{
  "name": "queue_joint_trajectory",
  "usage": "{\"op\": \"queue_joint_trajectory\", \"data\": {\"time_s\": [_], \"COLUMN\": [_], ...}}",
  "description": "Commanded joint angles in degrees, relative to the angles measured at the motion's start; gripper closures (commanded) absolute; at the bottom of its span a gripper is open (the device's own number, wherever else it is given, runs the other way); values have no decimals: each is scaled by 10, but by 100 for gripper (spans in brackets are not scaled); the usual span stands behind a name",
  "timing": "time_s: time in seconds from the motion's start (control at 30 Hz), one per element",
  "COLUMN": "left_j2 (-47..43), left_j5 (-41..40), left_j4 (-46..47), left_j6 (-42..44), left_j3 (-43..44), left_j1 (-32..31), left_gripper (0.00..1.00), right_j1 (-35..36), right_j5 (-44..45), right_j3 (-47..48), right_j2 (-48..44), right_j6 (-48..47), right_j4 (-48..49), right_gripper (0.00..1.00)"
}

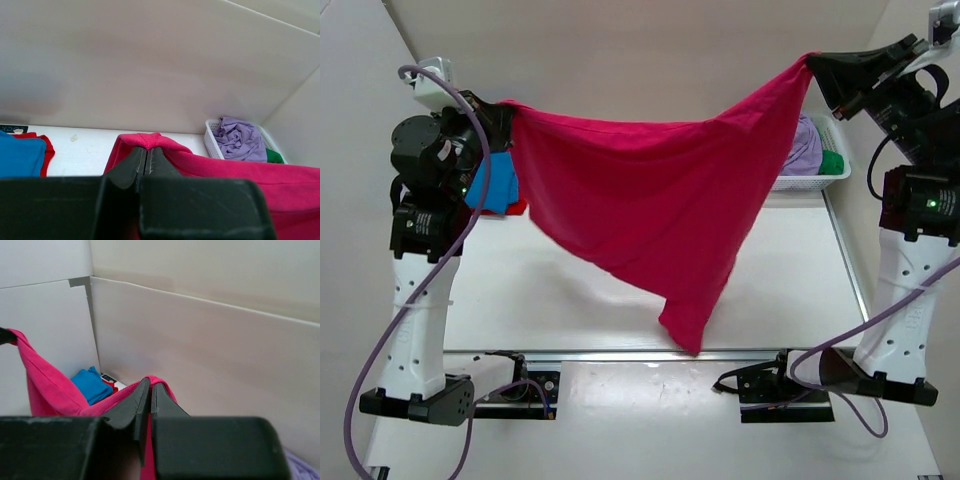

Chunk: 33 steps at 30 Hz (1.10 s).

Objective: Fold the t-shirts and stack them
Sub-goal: Flatten out the tshirt

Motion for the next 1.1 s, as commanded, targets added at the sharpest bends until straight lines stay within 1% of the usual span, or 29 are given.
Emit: {"op": "queue_joint_trajectory", "data": {"time_s": [0.0, 0.03, 0.07, 0.1, 0.13, 0.17, 0.2, 0.23, 0.3, 0.33, 0.37, 0.4, 0.43, 0.5, 0.6, 0.67, 0.77, 0.8, 0.87, 0.93, 0.97, 1.03, 1.07], "left_j2": [36, 38, 49, 57, 81, 109, 135, 147, 191, 203, 230, 264, 281, 347, 392, 397, 377, 362, 329, 273, 260, 203, 189], "left_j5": [19, 18, 18, 18, 27, 29, 30, 31, 29, 34, 43, 43, 49, 58, 54, 53, 58, 53, 42, 38, 37, 28, 25], "left_j4": [31, 51, 59, 69, 69, 62, 55, 57, 61, 72, 70, 61, 51, 36, 18, 18, 23, 25, 41, 66, 80, 100, 106], "left_j6": [-5, -9, -9, -4, -7, -4, 1, 3, 12, 13, 10, 11, 14, 21, 29, 32, 29, 30, 35, 35, 30, 23, 16], "left_j3": [-33, -45, -58, -60, -52, -31, -9, 0, 36, 51, 78, 124, 150, 252, 344, 364, 351, 330, 283, 173, 143, 16, -11], "left_j1": [11, 15, 13, 15, 26, 26, 33, 37, 48, 58, 67, 73, 82, 81, 100, 103, 110, 111, 111, 112, 111, 110, 109], "left_gripper": [100, 100, 100, 100, 100, 100, 100, 100, 100, 100, 100, 100, 100, 100, 100, 100, 100, 100, 100, 100, 100, 100, 100], "right_j1": [26, 50, 84, 92, 128, 143, 147, 152, 174, 176, 175, 161, 158, 138, 123, 112, 96, 80, 72, 74, 76, 94, 108], "right_j5": [10, 39, 79, 99, 131, 148, 153, 173, 215, 224, 228, 222, 218, 216, 216, 210, 192, 178, 176, 177, 181, 202, 211], "right_j3": [36, 44, 58, 72, 82, 112, 147, 166, 239, 255, 292, 316, 323, 329, 348, 351, 345, 332, 302, 238, 224, 137, 86], "right_j2": [40, 65, 87, 97, 125, 157, 176, 211, 279, 296, 325, 352, 361, 382, 397, 393, 378, 364, 346, 319, 314, 275, 265], "right_j6": [-12, -24, -58, -79, -109, -124, -133, -140, -176, -176, -191, -184, -167, -149, -148, -137, -130, -127, -130, -149, -153, -194, -204], "right_j4": [39, 28, 11, 7, -5, -12, -21, -29, -33, -33, -21, -4, 7, 48, 79, 93, 98, 99, 90, 66, 64, 44, 40], "right_gripper": [100, 100, 100, 100, 100, 100, 100, 100, 100, 100, 100, 100, 100, 100, 100, 100, 100, 100, 100, 99, 100, 100, 100]}}
